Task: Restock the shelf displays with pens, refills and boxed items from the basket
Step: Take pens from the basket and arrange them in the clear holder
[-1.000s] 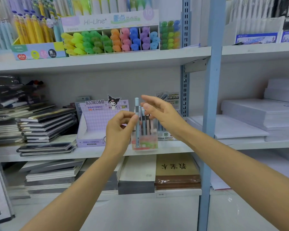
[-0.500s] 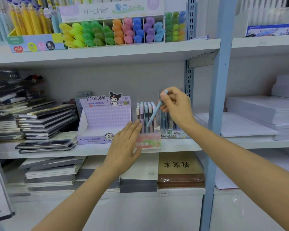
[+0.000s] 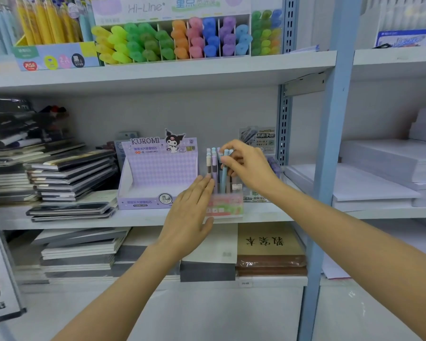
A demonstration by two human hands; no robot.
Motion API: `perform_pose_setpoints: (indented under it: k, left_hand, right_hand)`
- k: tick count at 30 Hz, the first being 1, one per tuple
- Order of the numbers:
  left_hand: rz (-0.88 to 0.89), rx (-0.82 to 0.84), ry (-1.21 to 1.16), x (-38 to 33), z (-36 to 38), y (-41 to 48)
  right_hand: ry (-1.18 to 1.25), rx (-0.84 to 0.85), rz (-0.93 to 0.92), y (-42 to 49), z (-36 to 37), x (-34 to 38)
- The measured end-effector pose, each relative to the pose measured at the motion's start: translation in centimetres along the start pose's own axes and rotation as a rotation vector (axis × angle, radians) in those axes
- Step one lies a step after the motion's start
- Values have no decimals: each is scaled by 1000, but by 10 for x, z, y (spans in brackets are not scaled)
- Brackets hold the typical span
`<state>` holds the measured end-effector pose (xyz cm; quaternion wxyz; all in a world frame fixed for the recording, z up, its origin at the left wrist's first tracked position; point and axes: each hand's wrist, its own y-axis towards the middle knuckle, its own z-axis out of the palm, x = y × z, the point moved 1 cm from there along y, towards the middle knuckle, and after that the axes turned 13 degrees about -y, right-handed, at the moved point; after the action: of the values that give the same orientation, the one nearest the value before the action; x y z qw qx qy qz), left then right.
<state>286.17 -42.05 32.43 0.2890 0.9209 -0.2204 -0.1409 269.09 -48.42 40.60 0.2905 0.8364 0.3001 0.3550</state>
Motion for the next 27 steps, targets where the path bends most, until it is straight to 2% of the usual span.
perform_pose_setpoints:
  k: [4,7,10,12,15,17,20,23,27]
  left_hand:
    - [-2,2,-2,-1,0,0]
    - [8,1,-14,-2,-1,0]
    - [14,-36,-56,-6,-2,-4]
    - [-1,-133,-86,-7,2,-15]
    - [-12,-348,-116,2,27,-48]
    - [-67,-354,-169,14,55,-81]
    - [-182,-108,-218,35,111,-142]
    - [-411,222,-322,52,170,-221]
    - [-654,542,-300,60,230,-313]
  right_hand:
    - [-146,-140,-58,-4,11,-2]
    - [-233,-115,-39,-6,19,-6]
    - [-211,-159,-41,-19,21,-1]
    - [-112,-232,-115,-37,24,7]
    - [23,-114,-199,-83,49,12]
    - [70,46,-168,-122,82,1]
    - [50,341,-19,-188,143,-29]
    - [-10,649,132,-256,203,-69]
    - [-96,924,278,-345,257,-118]
